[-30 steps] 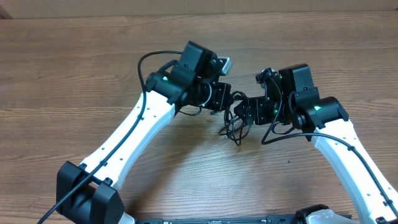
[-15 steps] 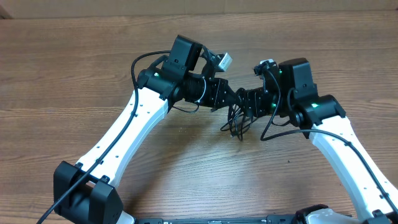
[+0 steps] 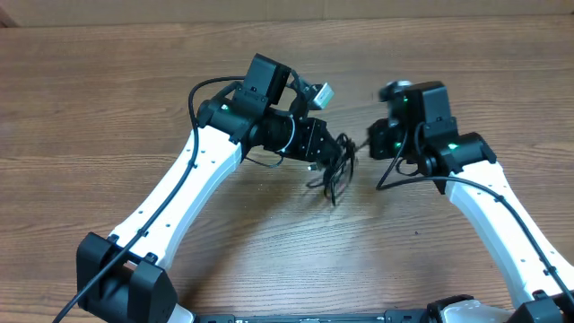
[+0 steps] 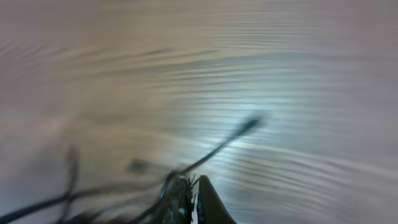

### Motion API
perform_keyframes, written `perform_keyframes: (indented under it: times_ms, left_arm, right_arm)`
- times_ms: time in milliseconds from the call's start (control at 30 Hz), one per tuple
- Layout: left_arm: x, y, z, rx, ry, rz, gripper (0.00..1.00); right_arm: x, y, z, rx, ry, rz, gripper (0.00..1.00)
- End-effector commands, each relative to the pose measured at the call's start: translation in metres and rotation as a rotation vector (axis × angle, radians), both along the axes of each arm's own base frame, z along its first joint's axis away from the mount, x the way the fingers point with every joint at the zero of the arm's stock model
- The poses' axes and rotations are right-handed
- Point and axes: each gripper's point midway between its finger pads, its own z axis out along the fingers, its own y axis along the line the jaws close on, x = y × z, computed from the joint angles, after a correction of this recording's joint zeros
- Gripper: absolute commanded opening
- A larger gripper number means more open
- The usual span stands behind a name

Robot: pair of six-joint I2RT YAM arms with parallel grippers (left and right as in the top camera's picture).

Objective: Untangle cables

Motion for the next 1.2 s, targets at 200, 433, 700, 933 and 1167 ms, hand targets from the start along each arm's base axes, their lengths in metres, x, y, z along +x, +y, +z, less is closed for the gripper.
perform_keyframes:
  times_ms: [200, 433, 700, 933, 1167]
  left_arm:
    - [0.002, 0.006, 0.061, -0.261, -0.127, -0.126, 0.04]
    - [-0.011, -0.004, 0.099, -0.466, -0.149, -0.251, 0.04]
    - [-0.013, -0.004, 0.101, -0.475, -0.122, -0.250, 0.04]
    - [-0.017, -0.003, 0.104, -0.496, -0.090, -0.261, 0.04]
    - [-0.034, -0.001, 0.124, -0.602, -0.026, -0.346, 0.04]
  right_arm:
    - [-0.020, 0.037, 0.041, 0.281, -0.020, 0.219, 0.35]
    - [-0.044, 0.066, 0.056, 0.415, -0.018, 0.429, 0.54]
    - [-0.014, 0.065, 0.076, 0.370, -0.190, 0.432, 0.77]
    - [0.003, 0.063, 0.090, 0.340, -0.299, 0.425, 0.81]
    - [0.004, 0.064, 0.093, 0.345, -0.312, 0.433, 0.82]
